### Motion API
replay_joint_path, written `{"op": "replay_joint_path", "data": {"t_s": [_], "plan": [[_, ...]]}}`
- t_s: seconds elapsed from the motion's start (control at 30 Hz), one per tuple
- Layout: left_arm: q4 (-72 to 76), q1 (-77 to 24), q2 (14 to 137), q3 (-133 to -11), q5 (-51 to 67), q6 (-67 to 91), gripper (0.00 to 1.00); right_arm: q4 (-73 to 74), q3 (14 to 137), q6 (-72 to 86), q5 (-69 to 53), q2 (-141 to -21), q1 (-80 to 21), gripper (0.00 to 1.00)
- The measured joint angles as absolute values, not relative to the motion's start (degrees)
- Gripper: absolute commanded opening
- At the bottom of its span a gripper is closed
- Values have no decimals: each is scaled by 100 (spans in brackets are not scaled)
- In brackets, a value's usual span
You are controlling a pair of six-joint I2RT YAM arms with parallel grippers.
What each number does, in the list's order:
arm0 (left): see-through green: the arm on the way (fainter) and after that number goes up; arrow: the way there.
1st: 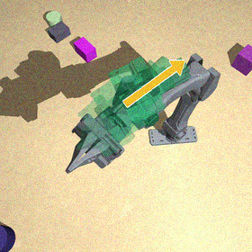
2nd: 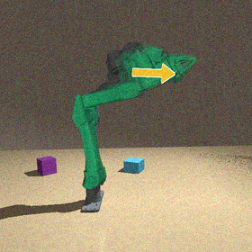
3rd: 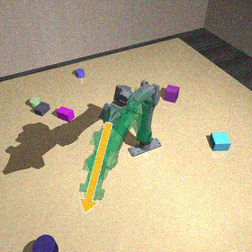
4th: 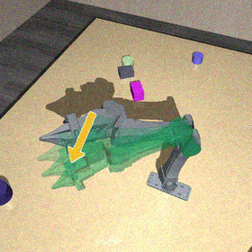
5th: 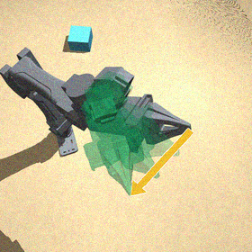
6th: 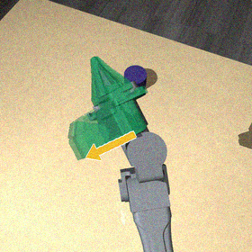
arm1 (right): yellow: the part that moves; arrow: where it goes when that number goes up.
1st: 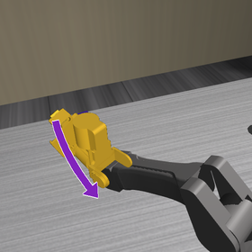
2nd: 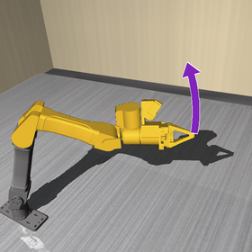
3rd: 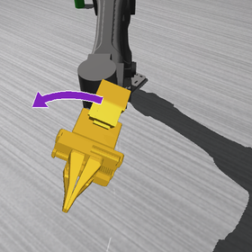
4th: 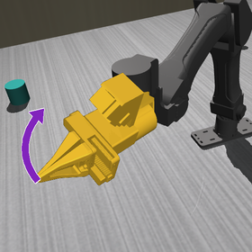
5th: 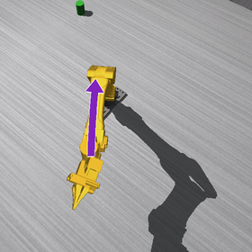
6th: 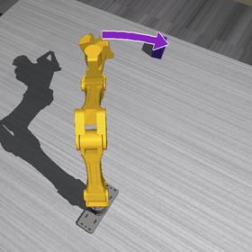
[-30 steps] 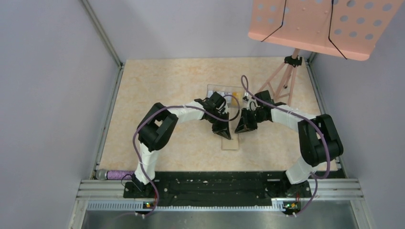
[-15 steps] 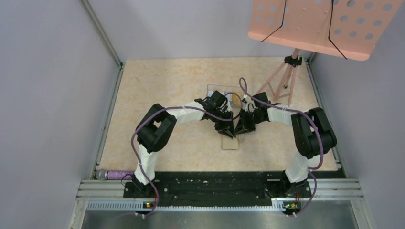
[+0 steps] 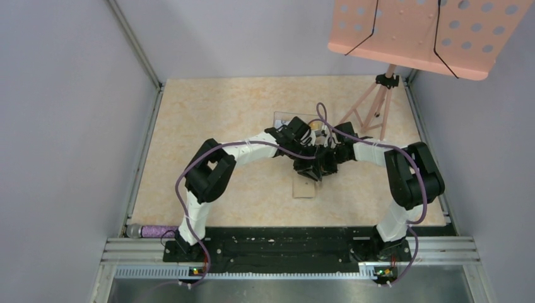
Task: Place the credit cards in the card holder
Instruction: Close the card holder at the center of the board.
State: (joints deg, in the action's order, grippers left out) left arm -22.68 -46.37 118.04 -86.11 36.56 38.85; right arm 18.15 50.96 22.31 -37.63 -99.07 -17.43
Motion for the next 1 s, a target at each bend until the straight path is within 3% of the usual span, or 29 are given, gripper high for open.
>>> {"op": "replay_joint_path", "data": {"t_s": [0.2, 0.33, 0.63, 1.0], "plan": [[-2711, -4689, 11944, -8873, 3514, 3776, 26, 1754, 5063, 2257, -3778, -9907, -1737, 6], [-2934, -4700, 11966, -8925, 3256, 3710, 33, 1752, 5063, 2265, -3782, -9907, -1737, 6], [-3186, -4698, 11966, -8993, 2880, 3627, 37, 1752, 5061, 2263, -3785, -9907, -1737, 6], [-3492, -4698, 12132, -9170, 2689, 3573, 37, 1747, 5061, 2265, -3787, -9907, -1734, 6]]}}
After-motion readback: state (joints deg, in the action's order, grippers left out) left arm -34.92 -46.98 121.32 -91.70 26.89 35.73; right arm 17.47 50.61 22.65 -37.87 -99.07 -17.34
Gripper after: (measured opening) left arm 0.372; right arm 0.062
